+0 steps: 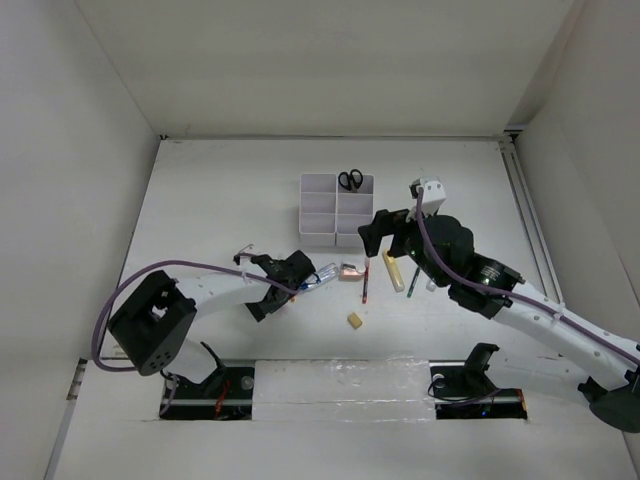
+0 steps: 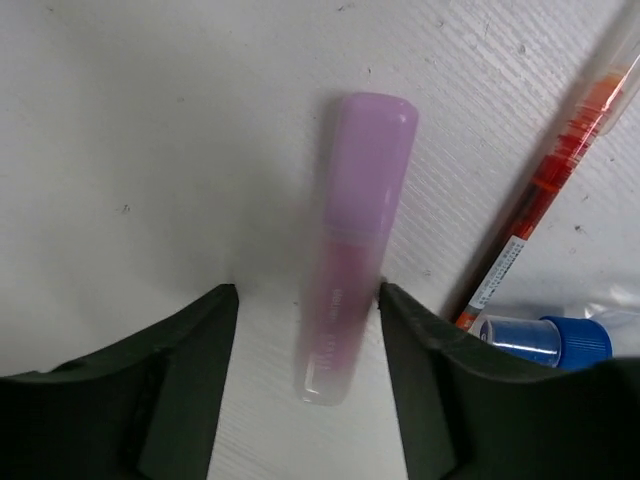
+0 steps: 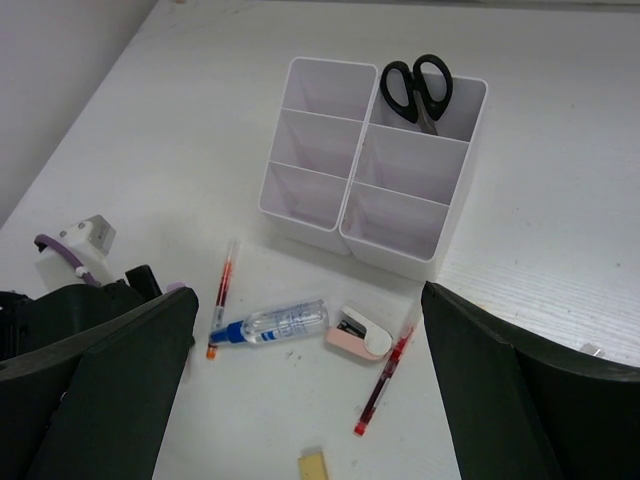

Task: Sort the stationery into containers
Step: Grab a piece of stationery with the left arm, then pass the stationery from the left arm to the right

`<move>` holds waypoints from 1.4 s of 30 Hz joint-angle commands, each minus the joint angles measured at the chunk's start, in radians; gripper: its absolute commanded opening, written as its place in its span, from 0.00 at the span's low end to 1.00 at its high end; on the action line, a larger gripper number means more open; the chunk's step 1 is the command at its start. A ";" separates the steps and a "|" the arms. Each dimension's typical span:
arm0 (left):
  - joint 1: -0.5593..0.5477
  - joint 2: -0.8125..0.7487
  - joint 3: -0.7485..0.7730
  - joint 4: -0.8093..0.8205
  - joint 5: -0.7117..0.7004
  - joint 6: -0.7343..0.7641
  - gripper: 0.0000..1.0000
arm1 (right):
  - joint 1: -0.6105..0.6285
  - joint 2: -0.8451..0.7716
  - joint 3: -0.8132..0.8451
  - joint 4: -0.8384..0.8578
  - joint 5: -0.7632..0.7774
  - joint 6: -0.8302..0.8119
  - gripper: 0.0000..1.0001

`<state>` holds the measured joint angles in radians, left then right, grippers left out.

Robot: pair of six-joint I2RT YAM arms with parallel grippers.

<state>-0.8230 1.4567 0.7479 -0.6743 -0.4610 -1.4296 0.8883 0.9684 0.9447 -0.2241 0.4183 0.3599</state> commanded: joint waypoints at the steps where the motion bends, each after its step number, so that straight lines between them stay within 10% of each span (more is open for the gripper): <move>1: -0.004 0.013 -0.062 0.038 0.036 -0.065 0.53 | -0.008 -0.019 0.003 0.049 0.007 0.008 1.00; 8: -0.004 -0.064 -0.117 0.038 0.025 -0.065 0.00 | -0.008 -0.037 0.003 0.049 -0.023 0.008 1.00; 29: -0.051 -0.527 0.211 0.189 0.107 0.739 0.00 | -0.143 -0.020 -0.057 0.334 -0.545 0.083 1.00; 42: -0.137 -0.527 0.242 0.303 0.239 0.890 0.00 | 0.004 0.228 0.069 0.371 -0.423 0.174 0.96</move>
<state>-0.9585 0.9447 0.9588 -0.4301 -0.2714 -0.5930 0.8749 1.1751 0.9543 0.0677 -0.0242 0.5133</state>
